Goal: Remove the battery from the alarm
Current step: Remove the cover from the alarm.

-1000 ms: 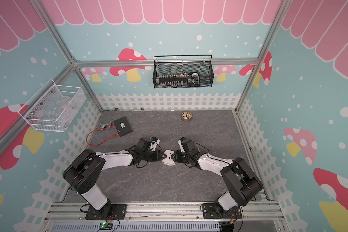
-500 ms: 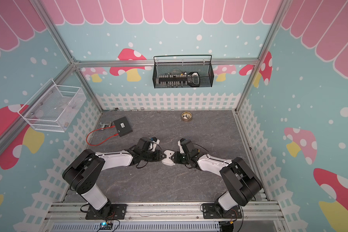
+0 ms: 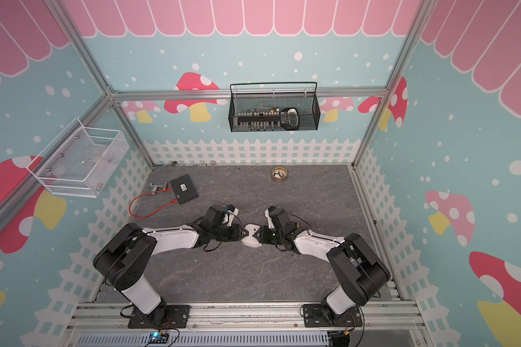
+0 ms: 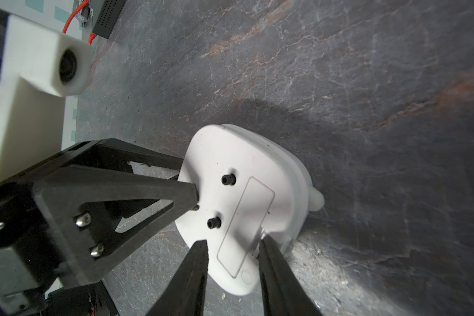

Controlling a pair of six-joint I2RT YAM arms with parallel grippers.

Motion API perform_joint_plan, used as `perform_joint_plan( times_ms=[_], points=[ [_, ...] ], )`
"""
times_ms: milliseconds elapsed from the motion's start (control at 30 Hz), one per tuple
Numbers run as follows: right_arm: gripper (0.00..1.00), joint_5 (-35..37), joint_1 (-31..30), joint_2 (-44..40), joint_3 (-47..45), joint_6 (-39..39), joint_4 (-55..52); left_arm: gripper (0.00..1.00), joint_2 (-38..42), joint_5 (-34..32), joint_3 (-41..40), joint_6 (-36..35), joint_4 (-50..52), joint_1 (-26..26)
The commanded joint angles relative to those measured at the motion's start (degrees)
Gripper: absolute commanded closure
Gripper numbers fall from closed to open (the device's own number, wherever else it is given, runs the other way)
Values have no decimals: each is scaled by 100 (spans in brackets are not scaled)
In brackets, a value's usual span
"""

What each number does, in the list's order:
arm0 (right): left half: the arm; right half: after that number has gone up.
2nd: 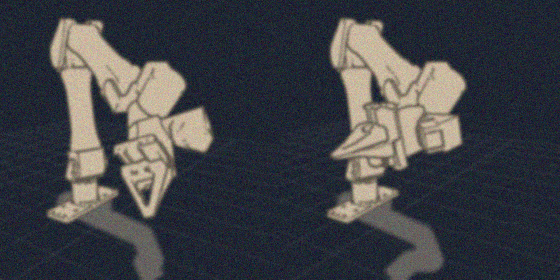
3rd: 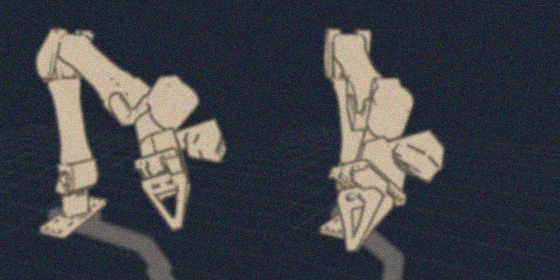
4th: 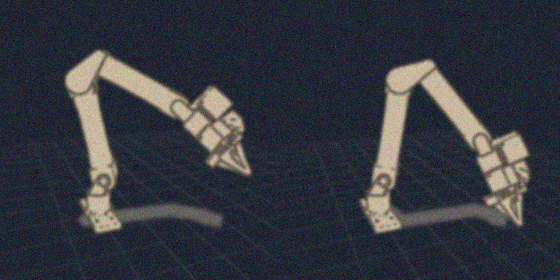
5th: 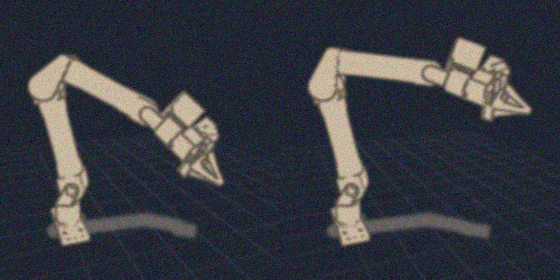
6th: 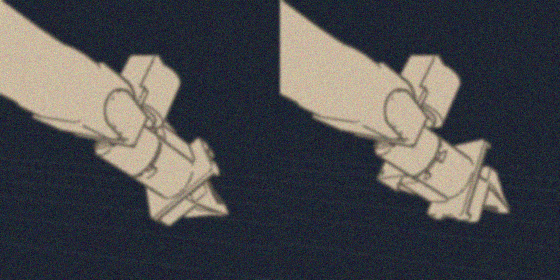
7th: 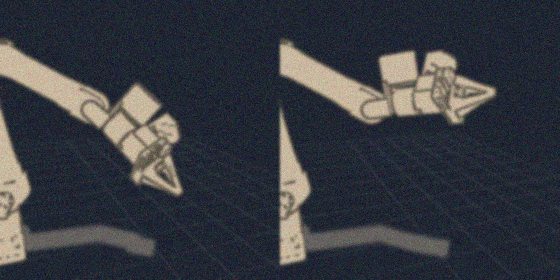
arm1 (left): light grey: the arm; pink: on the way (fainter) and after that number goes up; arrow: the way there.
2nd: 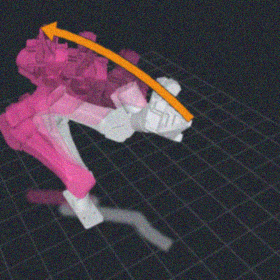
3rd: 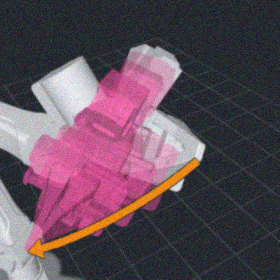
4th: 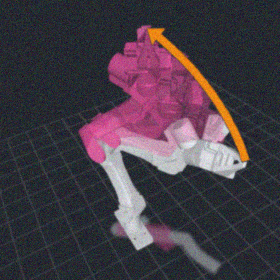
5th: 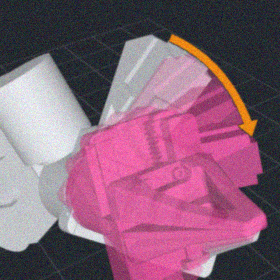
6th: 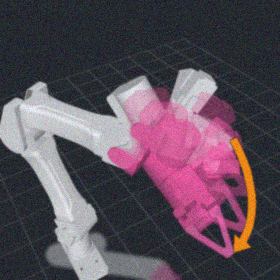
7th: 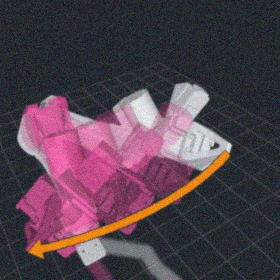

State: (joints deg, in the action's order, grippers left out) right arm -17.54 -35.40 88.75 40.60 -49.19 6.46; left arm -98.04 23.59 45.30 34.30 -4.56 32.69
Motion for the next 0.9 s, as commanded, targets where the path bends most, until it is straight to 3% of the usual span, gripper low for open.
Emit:
perform_joint_plan(
  times_ms=[0, 867],
  points=[
    [63, -85, -108, 179, 30, -96, 190, 62, -225, -90, -82, 30, 570, 124],
    [63, -643, -99, -203, -675, -1157, 2837, 63, -223, -36, -206, 90, 446, 182]
  ],
)
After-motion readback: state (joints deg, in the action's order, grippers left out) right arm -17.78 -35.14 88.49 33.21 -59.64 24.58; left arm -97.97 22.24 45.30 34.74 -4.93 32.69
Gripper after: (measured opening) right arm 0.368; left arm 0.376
